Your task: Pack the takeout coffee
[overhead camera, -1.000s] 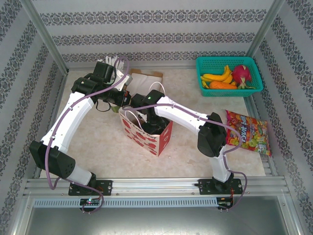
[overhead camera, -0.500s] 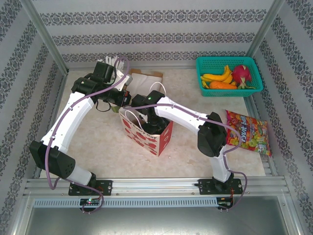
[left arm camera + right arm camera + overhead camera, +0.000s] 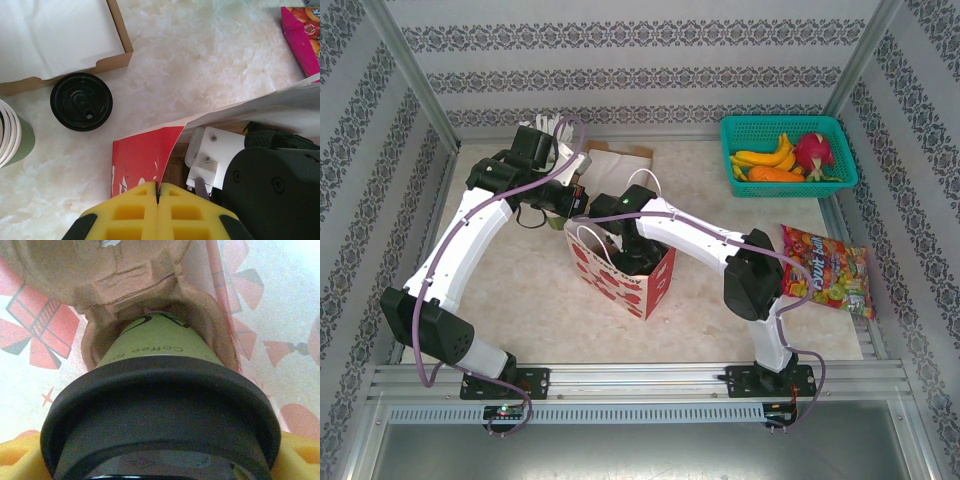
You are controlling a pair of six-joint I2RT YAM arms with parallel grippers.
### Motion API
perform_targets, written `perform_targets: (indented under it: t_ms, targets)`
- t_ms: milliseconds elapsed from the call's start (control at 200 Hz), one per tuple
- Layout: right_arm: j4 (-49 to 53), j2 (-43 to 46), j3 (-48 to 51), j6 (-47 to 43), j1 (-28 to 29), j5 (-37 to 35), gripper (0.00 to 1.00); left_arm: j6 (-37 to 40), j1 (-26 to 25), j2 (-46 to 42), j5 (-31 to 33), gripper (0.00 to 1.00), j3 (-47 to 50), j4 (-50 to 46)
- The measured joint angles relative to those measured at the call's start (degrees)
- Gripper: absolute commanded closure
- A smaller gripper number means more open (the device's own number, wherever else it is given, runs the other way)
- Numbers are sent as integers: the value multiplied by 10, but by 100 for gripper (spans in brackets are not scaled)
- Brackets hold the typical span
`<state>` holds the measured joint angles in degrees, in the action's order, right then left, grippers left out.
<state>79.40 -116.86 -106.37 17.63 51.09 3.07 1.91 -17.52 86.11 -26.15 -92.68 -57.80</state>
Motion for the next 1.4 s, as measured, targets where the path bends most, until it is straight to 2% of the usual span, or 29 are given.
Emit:
perform_targets:
  t_ms: [1399]
  targets:
    - [-24, 0, 23, 0, -4, 2, 34, 0, 0, 0, -2, 100, 0, 0]
